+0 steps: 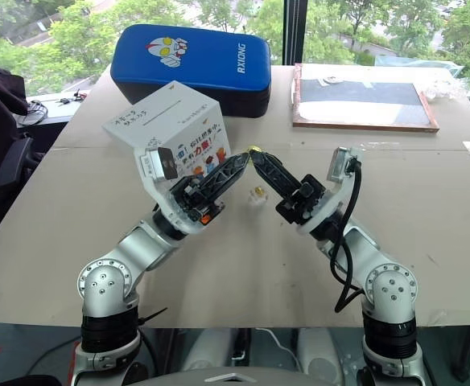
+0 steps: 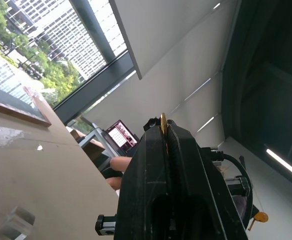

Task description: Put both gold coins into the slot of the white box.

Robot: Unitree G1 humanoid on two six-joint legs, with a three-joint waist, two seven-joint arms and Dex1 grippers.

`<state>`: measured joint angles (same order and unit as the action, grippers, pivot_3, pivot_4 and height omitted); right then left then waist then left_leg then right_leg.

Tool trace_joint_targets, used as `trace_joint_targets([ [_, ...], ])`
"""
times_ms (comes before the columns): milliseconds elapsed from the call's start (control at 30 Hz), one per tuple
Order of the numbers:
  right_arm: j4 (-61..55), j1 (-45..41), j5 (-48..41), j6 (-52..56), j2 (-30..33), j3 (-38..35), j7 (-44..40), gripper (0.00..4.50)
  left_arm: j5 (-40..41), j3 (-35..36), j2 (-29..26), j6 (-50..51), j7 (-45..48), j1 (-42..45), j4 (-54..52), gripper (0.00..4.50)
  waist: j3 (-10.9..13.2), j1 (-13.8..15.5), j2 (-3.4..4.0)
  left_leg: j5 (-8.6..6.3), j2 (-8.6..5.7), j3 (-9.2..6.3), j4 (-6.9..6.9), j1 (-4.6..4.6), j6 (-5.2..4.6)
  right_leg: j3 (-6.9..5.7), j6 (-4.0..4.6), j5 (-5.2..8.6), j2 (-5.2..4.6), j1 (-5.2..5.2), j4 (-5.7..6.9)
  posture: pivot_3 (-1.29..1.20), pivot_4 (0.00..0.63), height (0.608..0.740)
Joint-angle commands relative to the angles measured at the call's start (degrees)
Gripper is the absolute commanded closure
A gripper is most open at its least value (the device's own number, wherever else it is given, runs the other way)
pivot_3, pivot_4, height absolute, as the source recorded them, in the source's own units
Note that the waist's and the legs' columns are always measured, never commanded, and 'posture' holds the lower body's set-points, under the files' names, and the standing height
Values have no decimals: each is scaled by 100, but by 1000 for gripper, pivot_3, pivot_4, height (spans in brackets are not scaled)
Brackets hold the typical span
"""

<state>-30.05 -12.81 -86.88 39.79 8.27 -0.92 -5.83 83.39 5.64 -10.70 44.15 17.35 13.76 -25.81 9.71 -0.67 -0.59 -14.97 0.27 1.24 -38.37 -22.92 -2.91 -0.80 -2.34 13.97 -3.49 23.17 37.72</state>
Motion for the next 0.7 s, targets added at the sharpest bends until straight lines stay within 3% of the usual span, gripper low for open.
trace_joint_targets([
  [33, -264, -64, -153, -12, 39, 108, -89, 4500, 211, -139, -32, 52, 76, 93, -105, 4369, 0, 0, 0, 0, 0, 0, 0, 0, 0, 0, 0, 0, 0, 0, 0, 0, 150, 740],
  [300, -299, -73, -240, 9, 128, 170, -163, 4500, 722, -206, -199, 224, 12, 23, -25, 4369, 0, 0, 0, 0, 1, 0, 2, 0, 0, 0, 0, 0, -1, 0, -2, 0, 150, 740],
  [700, -329, -68, -97, -53, 217, 181, -193, 4500, 347, -237, -257, 51, 19, 14, 93, 4369, 1, 3, -1, 0, 1, 0, 4, -2, 0, 0, 1, 1, -1, 0, -7, 0, 150, 740],
])
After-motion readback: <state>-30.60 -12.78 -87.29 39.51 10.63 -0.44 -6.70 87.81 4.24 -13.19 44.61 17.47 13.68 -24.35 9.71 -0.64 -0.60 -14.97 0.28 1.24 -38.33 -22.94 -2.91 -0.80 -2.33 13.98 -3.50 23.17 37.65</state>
